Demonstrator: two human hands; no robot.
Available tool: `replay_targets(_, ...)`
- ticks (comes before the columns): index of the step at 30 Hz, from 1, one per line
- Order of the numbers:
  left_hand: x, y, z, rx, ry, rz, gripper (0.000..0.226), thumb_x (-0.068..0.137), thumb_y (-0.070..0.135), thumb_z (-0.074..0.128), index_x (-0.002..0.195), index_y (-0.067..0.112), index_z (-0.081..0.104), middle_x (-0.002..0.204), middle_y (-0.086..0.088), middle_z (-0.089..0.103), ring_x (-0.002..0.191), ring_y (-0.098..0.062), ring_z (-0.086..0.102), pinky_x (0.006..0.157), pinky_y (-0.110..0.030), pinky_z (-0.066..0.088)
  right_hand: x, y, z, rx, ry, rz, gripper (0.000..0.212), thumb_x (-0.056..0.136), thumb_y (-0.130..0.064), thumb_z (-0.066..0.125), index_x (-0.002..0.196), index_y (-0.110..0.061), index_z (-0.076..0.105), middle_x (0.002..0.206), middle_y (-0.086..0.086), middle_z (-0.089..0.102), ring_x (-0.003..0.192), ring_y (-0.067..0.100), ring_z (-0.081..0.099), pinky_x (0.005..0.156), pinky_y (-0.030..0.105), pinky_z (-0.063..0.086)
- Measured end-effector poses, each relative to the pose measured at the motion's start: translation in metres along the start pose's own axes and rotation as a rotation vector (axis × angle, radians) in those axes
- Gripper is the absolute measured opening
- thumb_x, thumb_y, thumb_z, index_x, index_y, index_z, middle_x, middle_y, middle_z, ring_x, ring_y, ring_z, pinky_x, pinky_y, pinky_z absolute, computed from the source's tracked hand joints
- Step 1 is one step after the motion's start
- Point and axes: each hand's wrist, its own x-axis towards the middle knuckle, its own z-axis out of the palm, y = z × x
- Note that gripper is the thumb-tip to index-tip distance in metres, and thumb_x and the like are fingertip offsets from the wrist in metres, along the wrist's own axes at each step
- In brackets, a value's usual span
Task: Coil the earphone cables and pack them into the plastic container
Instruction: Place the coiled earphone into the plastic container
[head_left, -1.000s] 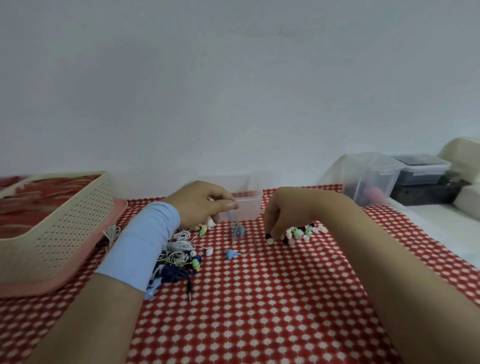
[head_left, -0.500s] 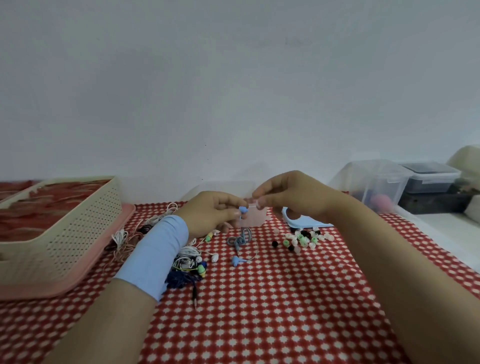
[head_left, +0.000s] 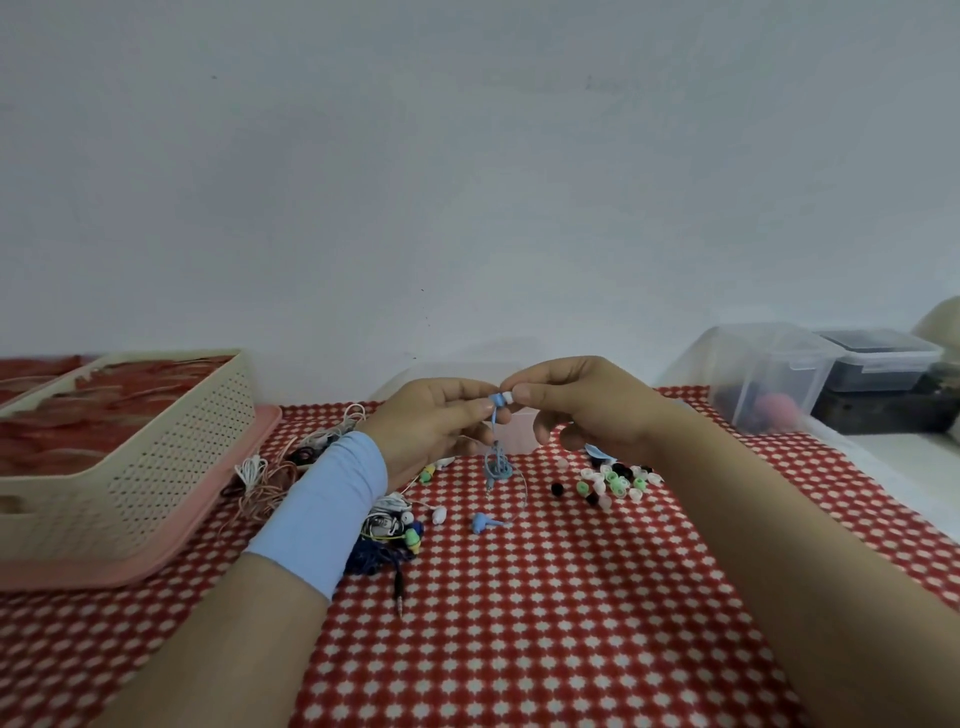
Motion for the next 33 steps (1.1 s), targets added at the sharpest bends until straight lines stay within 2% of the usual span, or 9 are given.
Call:
replay_targets(5, 0.000, 0.000, 0.001, -0.101, -0.010, -0.017, 0.020, 0.097, 0.004, 0.054, 0.113, 0.000, 0.066, 0.089, -0.006, 0.070, 0.066, -0.011, 0.062, 0.056, -0.018, 0.052, 0.000, 0.001, 0.000, 0.023, -0.005, 0.003, 0.019, 0.097, -0.019, 0.066, 0.109, -0.012, 0.078, 0.103, 0.004, 0.077, 0.063, 0.014, 0.059, 0.050, 0.021, 0.037)
replay_targets(19, 0.002, 0.000, 0.006, -0.060, 0.010, 0.008, 0.017, 0.097, 0.005, 0.055, 0.108, 0.002, 0.067, 0.081, -0.002, 0.069, 0.066, -0.009, 0.061, 0.061, -0.018, 0.053, 0.001, 0.000, 0.004, 0.033, 0.080, -0.004, 0.013, 0.091, -0.018, 0.072, 0.100, -0.015, 0.081, 0.091, 0.002, 0.078, 0.061, 0.011, 0.059, 0.049, 0.021, 0.036)
replay_targets(24, 0.001, 0.001, 0.006, -0.099, -0.030, -0.004, 0.017, 0.098, 0.005, 0.054, 0.107, 0.002, 0.067, 0.077, 0.000, 0.070, 0.065, -0.008, 0.060, 0.062, -0.017, 0.053, 0.003, 0.005, 0.002, 0.134, 0.022, 0.038, 0.017, 0.091, -0.018, 0.070, 0.103, -0.011, 0.080, 0.093, 0.007, 0.076, 0.063, 0.012, 0.059, 0.049, 0.021, 0.036)
replay_targets(29, 0.001, 0.002, 0.011, -0.053, 0.002, 0.003, 0.015, 0.097, 0.003, 0.055, 0.105, 0.002, 0.068, 0.076, -0.002, 0.069, 0.063, -0.008, 0.061, 0.061, -0.017, 0.053, 0.002, 0.004, 0.000, 0.104, 0.020, 0.061, 0.021, 0.084, -0.025, 0.074, 0.100, -0.013, 0.081, 0.093, 0.007, 0.076, 0.061, 0.012, 0.058, 0.049, 0.022, 0.036)
replay_targets(33, 0.002, 0.000, 0.011, -0.012, 0.048, -0.017, 0.013, 0.096, 0.003, 0.056, 0.101, 0.003, 0.069, 0.076, -0.004, 0.069, 0.062, -0.009, 0.060, 0.059, -0.018, 0.052, 0.002, 0.003, 0.007, 0.076, 0.086, 0.079, 0.012, 0.089, -0.020, 0.074, 0.096, -0.014, 0.081, 0.092, 0.007, 0.078, 0.057, 0.011, 0.060, 0.047, 0.021, 0.036)
